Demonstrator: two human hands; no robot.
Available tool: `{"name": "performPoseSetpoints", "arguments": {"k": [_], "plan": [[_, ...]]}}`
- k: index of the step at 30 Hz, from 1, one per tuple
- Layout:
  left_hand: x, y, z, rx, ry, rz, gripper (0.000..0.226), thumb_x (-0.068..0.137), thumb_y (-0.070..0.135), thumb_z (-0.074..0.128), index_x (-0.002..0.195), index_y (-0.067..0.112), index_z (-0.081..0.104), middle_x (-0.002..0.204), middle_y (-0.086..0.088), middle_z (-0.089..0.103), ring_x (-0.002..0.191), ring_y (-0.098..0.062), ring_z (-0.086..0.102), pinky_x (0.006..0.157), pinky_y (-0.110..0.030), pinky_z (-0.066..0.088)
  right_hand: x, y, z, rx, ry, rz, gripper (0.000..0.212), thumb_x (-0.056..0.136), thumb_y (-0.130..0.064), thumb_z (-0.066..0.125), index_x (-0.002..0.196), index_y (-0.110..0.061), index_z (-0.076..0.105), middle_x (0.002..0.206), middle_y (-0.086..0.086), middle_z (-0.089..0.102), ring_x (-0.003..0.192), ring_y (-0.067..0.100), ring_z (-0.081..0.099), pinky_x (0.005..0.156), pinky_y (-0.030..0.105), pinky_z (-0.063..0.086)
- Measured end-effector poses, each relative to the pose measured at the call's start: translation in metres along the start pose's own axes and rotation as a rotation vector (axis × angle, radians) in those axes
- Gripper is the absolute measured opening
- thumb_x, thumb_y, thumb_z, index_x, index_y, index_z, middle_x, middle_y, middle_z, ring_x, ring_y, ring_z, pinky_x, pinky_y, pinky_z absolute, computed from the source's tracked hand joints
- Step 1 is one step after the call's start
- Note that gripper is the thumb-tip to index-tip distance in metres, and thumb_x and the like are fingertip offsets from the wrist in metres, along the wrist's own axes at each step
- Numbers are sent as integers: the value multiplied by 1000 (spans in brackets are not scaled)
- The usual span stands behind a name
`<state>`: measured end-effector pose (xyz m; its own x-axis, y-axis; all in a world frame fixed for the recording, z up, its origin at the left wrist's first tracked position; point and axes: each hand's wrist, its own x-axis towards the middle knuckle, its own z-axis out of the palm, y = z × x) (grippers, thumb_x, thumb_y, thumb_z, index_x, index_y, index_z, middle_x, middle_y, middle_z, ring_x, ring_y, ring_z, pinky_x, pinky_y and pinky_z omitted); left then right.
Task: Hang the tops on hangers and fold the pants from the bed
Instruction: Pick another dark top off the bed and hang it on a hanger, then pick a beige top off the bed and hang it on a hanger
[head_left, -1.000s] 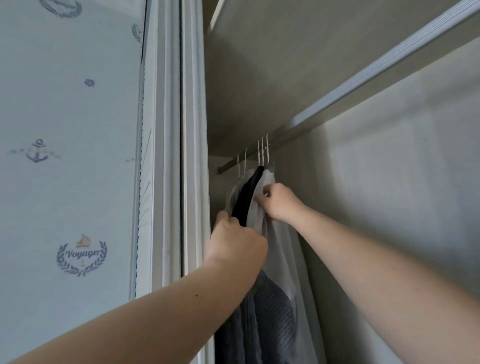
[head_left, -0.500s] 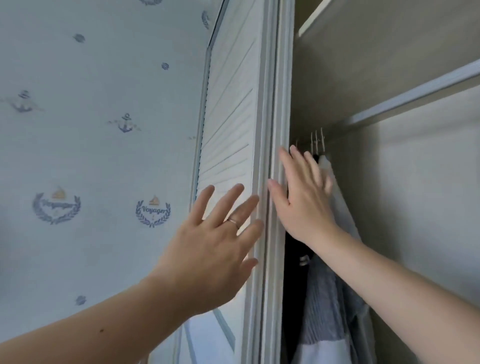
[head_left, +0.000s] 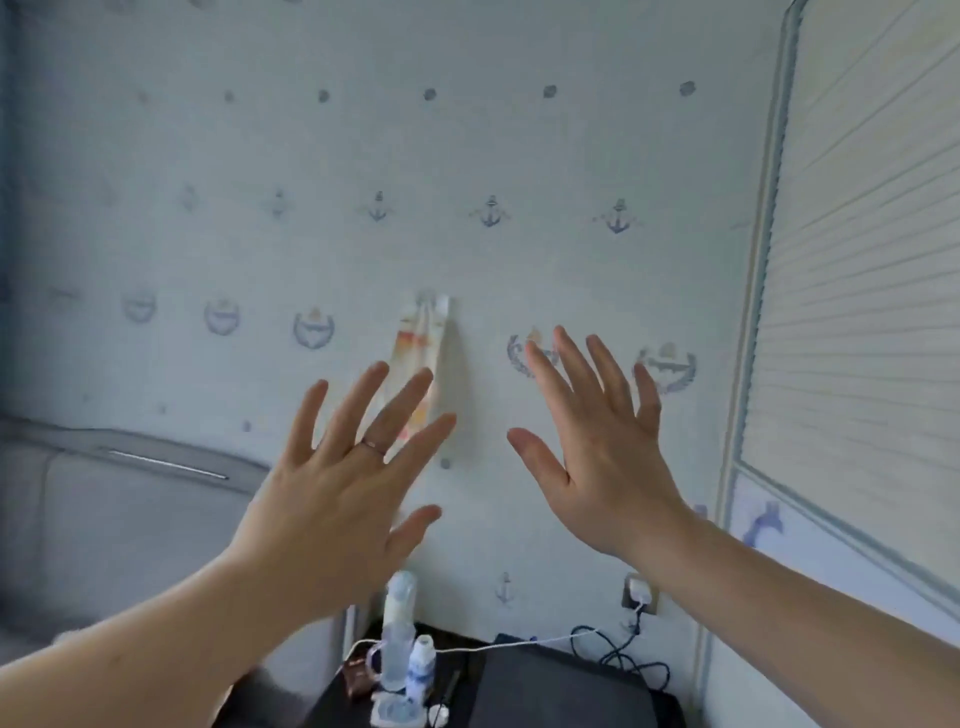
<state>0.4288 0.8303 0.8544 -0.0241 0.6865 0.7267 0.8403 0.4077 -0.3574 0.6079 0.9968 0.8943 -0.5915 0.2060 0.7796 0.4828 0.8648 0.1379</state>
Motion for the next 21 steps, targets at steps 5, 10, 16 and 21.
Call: {"name": "performPoseSetpoints", "arguments": {"k": [5,10,16,21], "plan": [[-124,-93,-2,65,-177,-263,73,95,66,31,158,30,27,169,-4,8,155,-33,4,121,-61,12,8,-128,73,207,-112,-138,68,97,-66,10,157,-39,-2,168,-9,-5,155,18,-8,120,50,-10],[-247,-145,7,36,-352,-512,76,91,69,24,159,34,16,169,2,-4,155,-30,-6,123,-55,3,-10,-252,146,364,-229,-258,71,97,-63,21,160,-30,13,168,-1,10,154,27,9,120,58,4],[-373,-182,40,43,-506,-750,76,93,69,34,158,40,7,168,5,-11,153,-24,-17,123,-50,-8,-43,-372,235,520,-430,-448,70,97,-62,22,159,-30,15,168,-1,12,154,29,12,118,61,7],[-446,-219,82,61,-649,-936,77,94,71,31,156,44,-5,166,9,-21,151,-20,-26,121,-48,-13,-46,-444,316,582,-555,-526,74,92,-67,11,159,-35,9,168,-5,7,154,23,5,119,54,-1]]}}
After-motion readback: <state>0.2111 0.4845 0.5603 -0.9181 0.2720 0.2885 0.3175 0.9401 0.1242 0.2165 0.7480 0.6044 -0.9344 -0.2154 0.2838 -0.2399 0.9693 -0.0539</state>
